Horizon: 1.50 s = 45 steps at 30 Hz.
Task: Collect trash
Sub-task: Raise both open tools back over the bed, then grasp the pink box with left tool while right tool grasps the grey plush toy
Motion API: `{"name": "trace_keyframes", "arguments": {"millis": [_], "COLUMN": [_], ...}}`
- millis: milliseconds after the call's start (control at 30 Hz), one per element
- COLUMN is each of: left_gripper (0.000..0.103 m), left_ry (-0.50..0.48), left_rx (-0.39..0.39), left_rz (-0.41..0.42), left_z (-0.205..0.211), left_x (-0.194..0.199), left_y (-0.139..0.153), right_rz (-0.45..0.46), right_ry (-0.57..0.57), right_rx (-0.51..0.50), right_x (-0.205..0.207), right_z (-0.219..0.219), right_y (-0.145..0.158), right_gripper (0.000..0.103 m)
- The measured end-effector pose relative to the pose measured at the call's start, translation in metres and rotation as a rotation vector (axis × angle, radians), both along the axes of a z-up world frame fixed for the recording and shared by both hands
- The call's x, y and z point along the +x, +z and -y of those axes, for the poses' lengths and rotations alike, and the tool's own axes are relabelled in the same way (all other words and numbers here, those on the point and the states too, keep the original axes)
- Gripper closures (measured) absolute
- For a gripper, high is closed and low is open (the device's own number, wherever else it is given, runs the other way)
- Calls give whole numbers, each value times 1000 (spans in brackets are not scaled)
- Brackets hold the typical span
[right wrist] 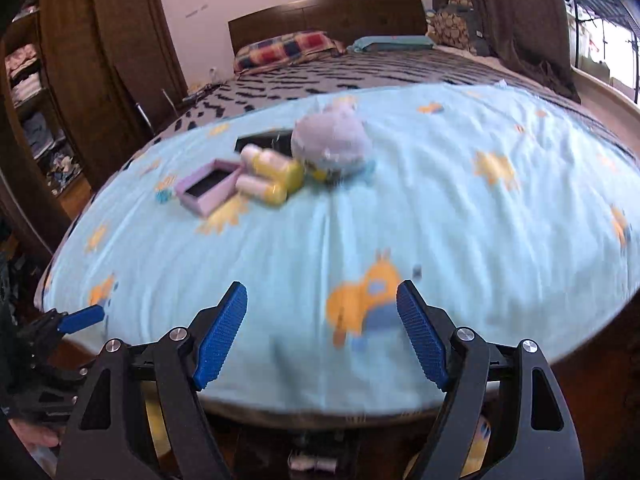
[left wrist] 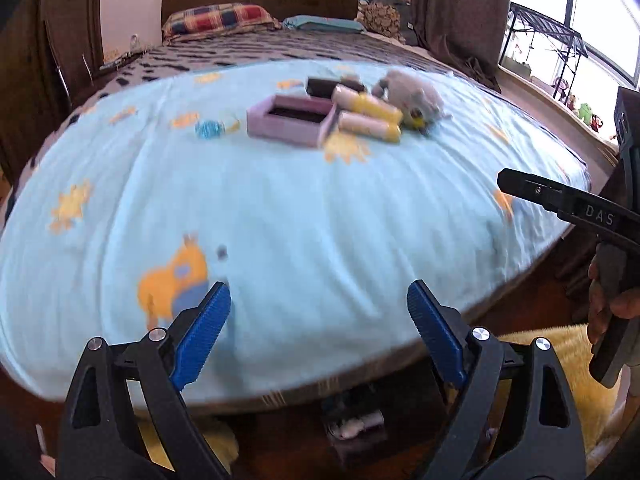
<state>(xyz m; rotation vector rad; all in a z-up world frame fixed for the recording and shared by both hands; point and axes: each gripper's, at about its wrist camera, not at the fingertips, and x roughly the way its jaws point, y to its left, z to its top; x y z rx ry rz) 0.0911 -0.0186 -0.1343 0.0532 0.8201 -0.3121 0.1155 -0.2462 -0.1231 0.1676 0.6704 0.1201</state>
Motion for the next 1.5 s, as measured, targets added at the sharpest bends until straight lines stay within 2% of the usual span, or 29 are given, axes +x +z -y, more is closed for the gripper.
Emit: {"name": "trace_keyframes", "arguments": {"millis": [333,600,800,1033,1133,1233,1333,1433,1500], "left_gripper": [18,18,18,19,24,25,25,26,26], "left_ry": [13,35,19,-16,-20,-22,-24,-36,-39], "left_rx": [-9,1,35,54,49,46,48,42,49], "left_rz": [33,-59,-57,-55,-50,-42,-30,-23,-9], "left_z": [4,4,11,22,23,23,23,23,22], "left_x": [67,132,163,182,184,183,178,168,160], "left_y": [12,-8,-9,-13,-14,-13,-12,-9,-5], "right_rz": [7,10,-24,-92,-97,-112,-154,-141,-135], "right_ry": [-38,-40,-43,-57,-54,-42,-24,-27,-25], "right_rx": [-5,7,0,32,21,14,61,38,57], "right_x": [73,117,149,180,183,187,194,190,184], "right_z": [9,4,-1,-1,-3,-4,-2,-8,-8], "right_y": [13,21,18,8,5,1,-8,-8,-6], "right_gripper": [25,25,25,23,23,23,22,23,24]}}
